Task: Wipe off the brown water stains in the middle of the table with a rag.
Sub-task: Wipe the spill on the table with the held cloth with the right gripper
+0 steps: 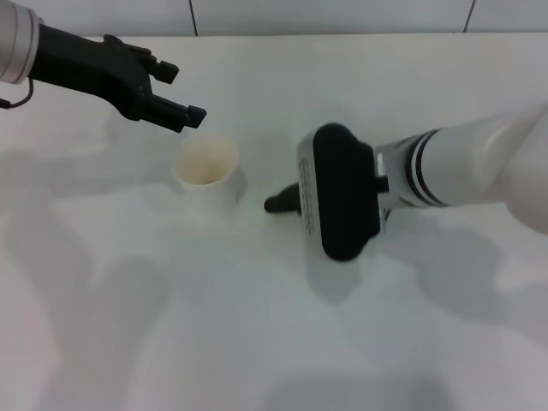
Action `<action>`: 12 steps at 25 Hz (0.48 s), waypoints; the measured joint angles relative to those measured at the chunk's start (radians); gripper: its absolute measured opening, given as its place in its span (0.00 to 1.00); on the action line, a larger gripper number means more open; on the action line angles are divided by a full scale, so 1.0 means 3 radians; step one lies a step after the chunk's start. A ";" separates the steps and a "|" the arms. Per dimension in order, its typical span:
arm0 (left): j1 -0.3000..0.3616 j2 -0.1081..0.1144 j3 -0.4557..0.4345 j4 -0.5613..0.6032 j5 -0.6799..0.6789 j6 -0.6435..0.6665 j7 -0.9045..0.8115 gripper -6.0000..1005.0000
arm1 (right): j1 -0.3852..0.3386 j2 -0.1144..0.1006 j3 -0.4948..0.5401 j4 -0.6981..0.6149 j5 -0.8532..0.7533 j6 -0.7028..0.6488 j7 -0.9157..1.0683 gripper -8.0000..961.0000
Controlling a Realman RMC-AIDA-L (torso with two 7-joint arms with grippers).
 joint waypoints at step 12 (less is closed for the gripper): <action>-0.0006 0.0000 -0.0002 0.0033 -0.0003 -0.0002 -0.0007 0.86 | 0.0384 -0.0001 -0.0113 0.0543 -0.0155 0.0200 0.0618 0.08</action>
